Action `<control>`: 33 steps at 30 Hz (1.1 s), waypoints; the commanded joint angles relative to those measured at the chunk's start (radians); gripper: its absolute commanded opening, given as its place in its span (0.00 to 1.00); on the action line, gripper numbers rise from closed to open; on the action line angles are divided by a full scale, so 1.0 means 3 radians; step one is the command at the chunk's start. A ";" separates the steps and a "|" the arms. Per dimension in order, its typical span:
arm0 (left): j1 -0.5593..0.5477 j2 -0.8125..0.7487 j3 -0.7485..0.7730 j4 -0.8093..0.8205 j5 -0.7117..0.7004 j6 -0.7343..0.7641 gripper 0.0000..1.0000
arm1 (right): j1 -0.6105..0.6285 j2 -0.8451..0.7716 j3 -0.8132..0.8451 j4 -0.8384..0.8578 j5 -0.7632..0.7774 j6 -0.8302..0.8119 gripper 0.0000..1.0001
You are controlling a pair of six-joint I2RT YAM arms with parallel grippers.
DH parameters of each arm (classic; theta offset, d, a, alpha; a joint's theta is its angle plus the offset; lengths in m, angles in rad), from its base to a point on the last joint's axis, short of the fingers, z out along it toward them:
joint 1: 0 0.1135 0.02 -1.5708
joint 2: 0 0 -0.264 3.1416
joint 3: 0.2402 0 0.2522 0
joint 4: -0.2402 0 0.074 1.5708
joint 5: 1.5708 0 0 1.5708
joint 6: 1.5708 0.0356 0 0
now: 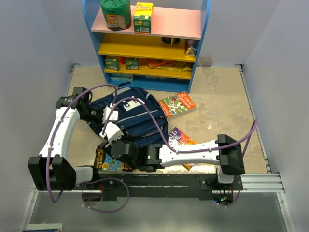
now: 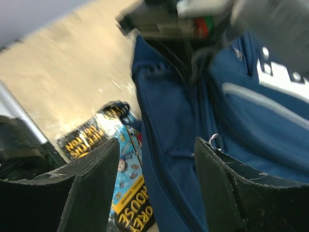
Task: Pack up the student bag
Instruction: Zip the student bag at the center of the board.
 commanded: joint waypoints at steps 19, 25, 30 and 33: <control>0.0003 -0.0242 0.0006 -0.0160 0.0642 -0.0085 0.00 | 0.0026 0.0011 0.0181 -0.1167 0.1082 0.3005 0.57; -0.0002 -0.0303 -0.0066 -0.0160 0.0657 -0.0110 0.00 | -0.0066 0.0169 0.0267 -0.1304 0.1256 0.3163 0.49; -0.0017 -0.0369 -0.0127 -0.0160 0.0642 -0.0080 0.00 | -0.0071 0.0328 0.0508 -0.1570 0.1486 0.3266 0.43; -0.0017 -0.0405 -0.0194 -0.0160 0.0601 -0.0034 0.00 | -0.0076 0.0384 0.0559 -0.1525 0.1573 0.3210 0.41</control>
